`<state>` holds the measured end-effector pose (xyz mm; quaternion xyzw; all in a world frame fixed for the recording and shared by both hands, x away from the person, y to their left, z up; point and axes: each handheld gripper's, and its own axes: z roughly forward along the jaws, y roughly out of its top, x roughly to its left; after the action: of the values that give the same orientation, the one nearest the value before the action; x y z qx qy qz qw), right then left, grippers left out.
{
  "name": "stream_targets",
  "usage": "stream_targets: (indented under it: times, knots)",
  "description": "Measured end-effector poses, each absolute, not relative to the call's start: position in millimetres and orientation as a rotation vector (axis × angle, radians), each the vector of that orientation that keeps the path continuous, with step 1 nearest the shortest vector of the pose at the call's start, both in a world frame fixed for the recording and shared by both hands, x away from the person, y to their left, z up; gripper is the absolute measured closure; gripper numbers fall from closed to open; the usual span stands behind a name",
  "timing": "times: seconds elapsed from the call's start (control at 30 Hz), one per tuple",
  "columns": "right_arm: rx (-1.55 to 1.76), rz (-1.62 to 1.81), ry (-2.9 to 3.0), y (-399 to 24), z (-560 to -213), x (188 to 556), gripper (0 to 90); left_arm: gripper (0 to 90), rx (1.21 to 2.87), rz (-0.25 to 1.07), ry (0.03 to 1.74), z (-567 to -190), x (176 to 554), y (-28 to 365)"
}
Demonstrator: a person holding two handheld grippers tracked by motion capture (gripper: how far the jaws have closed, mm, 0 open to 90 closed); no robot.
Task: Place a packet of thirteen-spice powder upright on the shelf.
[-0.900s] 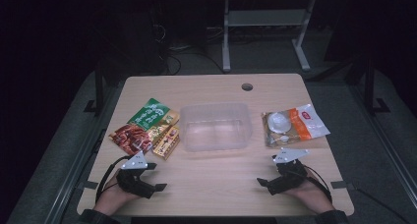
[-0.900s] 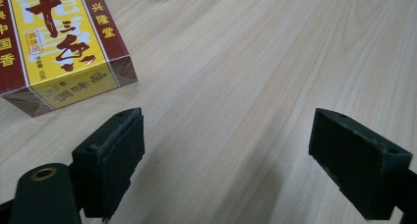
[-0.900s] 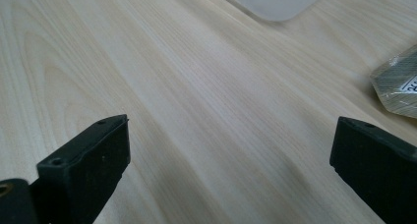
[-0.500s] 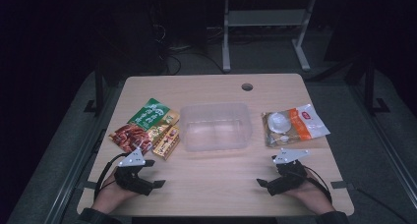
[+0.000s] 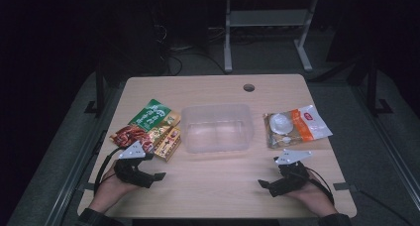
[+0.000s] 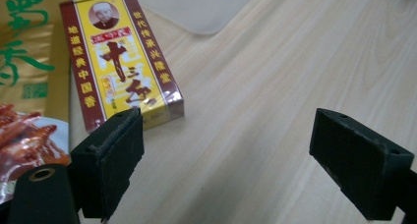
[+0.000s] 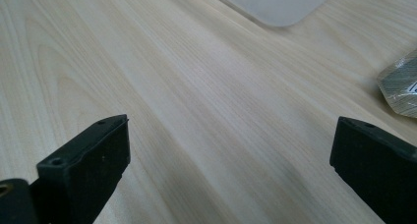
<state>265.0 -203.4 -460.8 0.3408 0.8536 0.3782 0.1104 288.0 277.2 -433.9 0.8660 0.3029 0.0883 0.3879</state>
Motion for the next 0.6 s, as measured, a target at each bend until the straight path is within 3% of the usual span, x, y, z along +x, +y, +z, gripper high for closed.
stream_targets:
  times: [0.6]
  knots:
    - [1.021, 1.118, 2.521, -203.1, -461.0, 266.1, 1.3, 12.1, 2.191, 0.316, 0.767, -415.8, 321.2, 271.3]
